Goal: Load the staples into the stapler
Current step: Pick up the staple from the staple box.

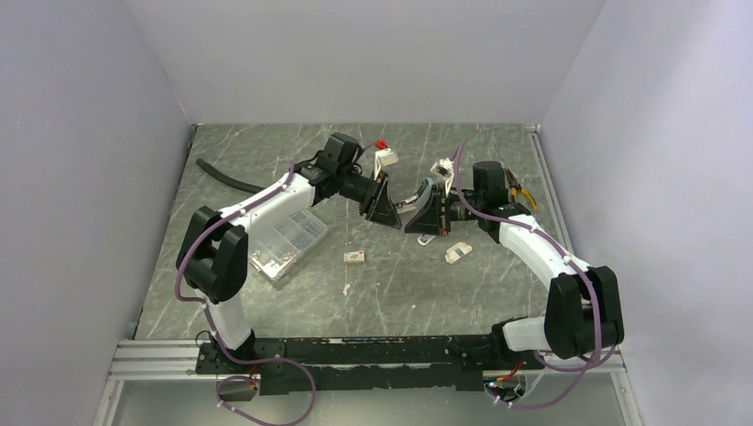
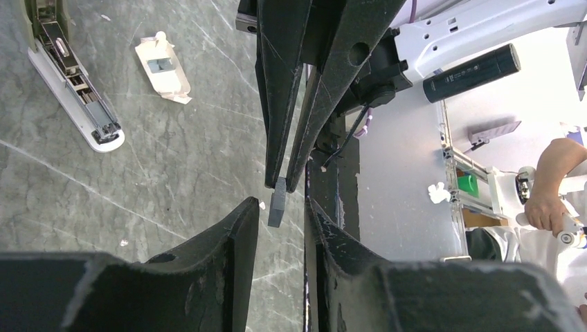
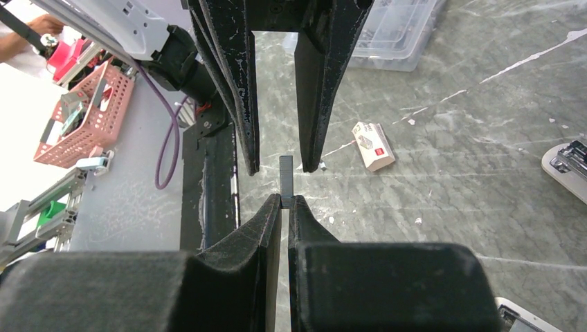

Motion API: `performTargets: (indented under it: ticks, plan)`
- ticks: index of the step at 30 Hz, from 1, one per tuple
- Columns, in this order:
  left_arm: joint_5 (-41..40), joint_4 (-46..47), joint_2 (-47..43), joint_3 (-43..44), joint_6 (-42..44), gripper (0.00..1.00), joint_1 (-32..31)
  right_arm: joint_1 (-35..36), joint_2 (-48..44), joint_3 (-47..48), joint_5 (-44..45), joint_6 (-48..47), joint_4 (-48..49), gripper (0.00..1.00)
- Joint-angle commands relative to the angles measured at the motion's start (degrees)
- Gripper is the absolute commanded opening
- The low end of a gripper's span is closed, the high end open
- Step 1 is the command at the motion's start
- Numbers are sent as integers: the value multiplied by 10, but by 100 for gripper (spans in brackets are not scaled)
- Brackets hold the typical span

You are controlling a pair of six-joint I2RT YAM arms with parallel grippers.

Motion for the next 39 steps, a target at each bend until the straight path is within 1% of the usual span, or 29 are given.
performTargets:
  ticks: [1,21,28,31,33,39]
  plan:
    - [21,2,5,25,16,35,-5,2,-1,22,-3,-17,11,0]
    - [27,-3,5,25,29,22,-5,2,0,23,-1,-19,6,0]
    - [29,0,0,22,31,16,-5,2,3,22,3,-9,14,0]
    - [29,5,-3,18,31,12,-5,2,5,25,3,-6,13,3]
    - [28,4,-3,17,34,9,-5,2,7,28,1,-5,10,8]
    - [28,2,-6,14,39,3,-5,1,9,42,1,-16,-17,27]
